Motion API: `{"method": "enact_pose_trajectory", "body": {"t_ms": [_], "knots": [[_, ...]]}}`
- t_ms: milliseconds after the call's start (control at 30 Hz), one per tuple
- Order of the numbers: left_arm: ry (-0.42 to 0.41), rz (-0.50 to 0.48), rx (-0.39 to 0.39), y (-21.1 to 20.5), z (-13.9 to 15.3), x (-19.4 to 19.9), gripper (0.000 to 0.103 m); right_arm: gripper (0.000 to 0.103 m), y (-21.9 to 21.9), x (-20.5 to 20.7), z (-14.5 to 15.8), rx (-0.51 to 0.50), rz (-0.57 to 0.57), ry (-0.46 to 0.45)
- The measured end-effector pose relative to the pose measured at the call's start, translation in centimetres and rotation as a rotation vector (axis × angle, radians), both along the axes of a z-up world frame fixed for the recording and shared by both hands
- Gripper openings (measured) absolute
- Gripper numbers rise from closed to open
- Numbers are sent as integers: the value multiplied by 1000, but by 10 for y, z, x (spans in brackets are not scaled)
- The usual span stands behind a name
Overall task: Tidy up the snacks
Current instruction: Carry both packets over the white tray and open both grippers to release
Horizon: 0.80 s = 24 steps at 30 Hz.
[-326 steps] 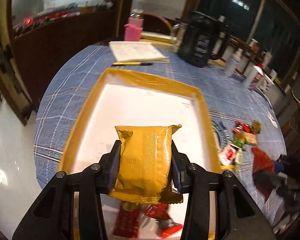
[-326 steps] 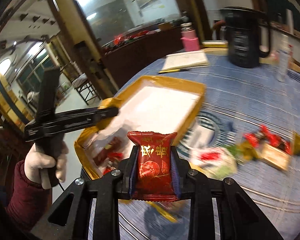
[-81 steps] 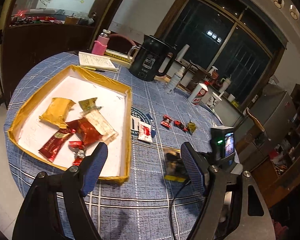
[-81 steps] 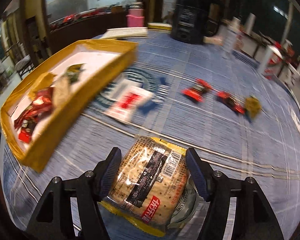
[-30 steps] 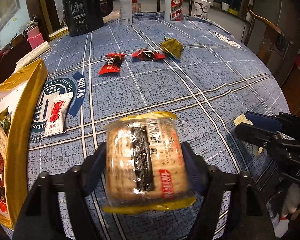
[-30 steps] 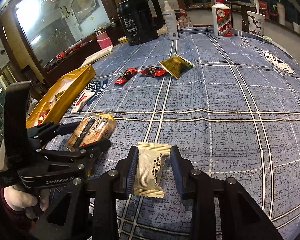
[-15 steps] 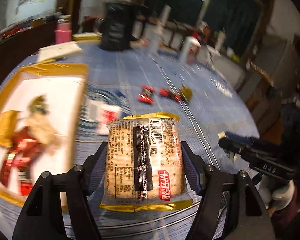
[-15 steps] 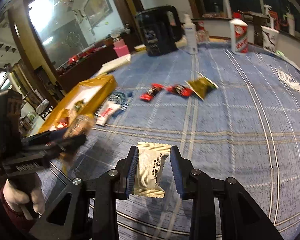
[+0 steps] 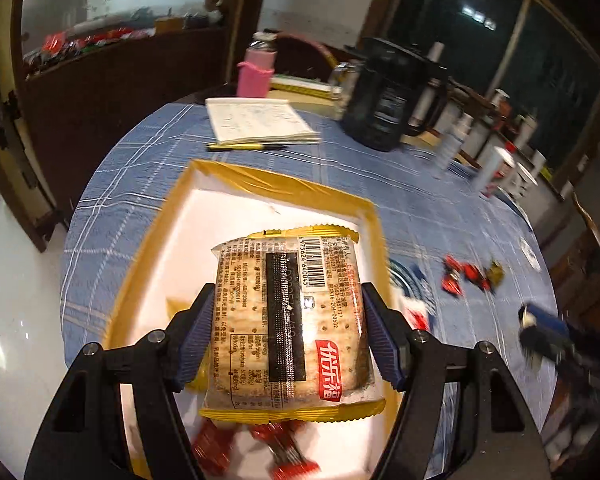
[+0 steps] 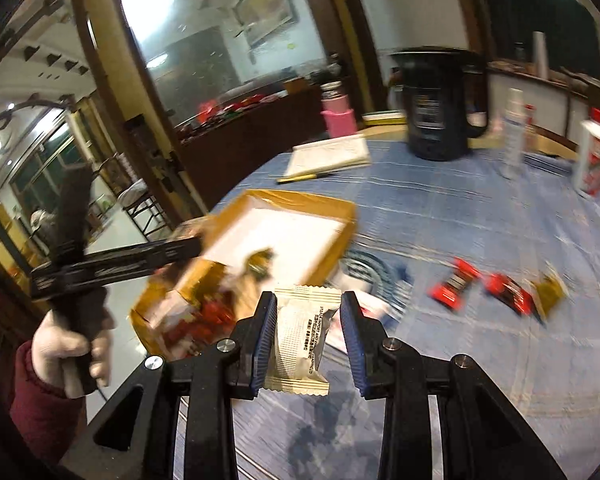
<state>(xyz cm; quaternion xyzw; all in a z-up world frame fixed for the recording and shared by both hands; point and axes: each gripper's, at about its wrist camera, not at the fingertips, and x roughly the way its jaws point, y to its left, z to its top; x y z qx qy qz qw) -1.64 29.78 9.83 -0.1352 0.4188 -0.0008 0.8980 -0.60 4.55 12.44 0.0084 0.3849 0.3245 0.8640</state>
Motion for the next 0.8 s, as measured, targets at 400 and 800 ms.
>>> {"method": "enact_pose_trajectory", "body": {"t_ms": [400,800], "knots": [[131,99,-104,62,-58,54,69,33,125,69,-70,-152,47,116],[47,92,-213,61,-41,29,69,37,109,65,-75,-87,18,117]]}}
